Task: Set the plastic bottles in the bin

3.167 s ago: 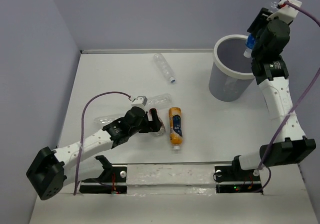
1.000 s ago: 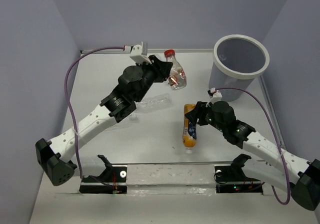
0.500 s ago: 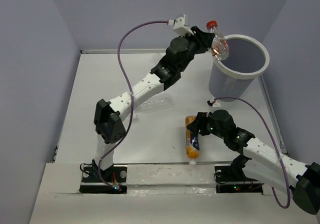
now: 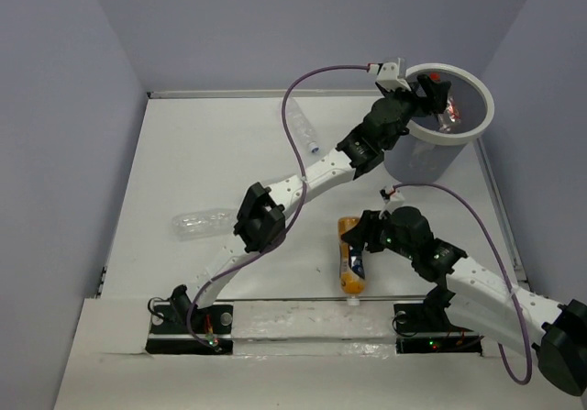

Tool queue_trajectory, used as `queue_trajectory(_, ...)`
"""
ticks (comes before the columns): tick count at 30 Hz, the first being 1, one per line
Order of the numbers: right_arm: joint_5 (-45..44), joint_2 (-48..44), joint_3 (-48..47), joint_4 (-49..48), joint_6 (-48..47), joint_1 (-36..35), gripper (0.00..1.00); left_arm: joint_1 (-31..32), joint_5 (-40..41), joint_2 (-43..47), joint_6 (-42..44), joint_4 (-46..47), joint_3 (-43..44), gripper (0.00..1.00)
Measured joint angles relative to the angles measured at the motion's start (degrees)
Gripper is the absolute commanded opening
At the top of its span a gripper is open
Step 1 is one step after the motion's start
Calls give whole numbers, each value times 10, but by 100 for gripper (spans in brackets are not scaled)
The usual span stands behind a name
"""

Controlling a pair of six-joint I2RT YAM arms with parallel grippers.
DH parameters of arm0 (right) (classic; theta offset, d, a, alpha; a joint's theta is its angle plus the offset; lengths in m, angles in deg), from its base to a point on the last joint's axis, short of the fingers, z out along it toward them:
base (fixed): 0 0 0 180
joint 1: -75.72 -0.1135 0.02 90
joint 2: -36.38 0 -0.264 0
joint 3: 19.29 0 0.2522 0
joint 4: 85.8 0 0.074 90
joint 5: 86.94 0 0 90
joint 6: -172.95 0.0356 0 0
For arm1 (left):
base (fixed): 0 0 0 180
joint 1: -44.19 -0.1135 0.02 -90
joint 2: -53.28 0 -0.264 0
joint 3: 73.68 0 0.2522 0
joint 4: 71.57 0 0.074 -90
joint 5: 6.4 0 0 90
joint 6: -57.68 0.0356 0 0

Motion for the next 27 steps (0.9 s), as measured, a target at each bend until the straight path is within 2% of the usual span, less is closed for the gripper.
queue_trajectory(2,1,-4,3,-1,0,0,44,-2,2,-5,11,5,0,99)
queue_trajectory(10,-1,-12,-3,7,-4,0,44,-11,-5,6,56,24,-4,99)
queue_trajectory(13,-15,-12,-36,31,-16,0,43,-10,-20,76,92,0,-78,99)
queue_trajectory(15,-32,-12,-69,41,-27,0,40,-10,-26,168,122,-24,-172,99)
queue_trajectory(16,-51,-10,-107,45,-38,0,40,-10,-23,257,142,-49,-248,99)
queue_trajectory(17,-59,-10,-123,43,-43,0,39,-10,-21,296,151,-53,-270,99)
queue_trajectory(19,-82,-2,-169,55,-57,0,39,-10,-4,436,164,-57,-411,99)
queue_trajectory(22,-128,26,-259,60,-91,0,39,-10,20,603,162,-68,-543,99)
queue_trajectory(24,-177,57,-329,58,-129,0,37,-13,45,748,143,-77,-682,99)
queue_trajectory(27,-255,115,-439,46,-203,12,37,-17,65,859,119,-105,-772,99)
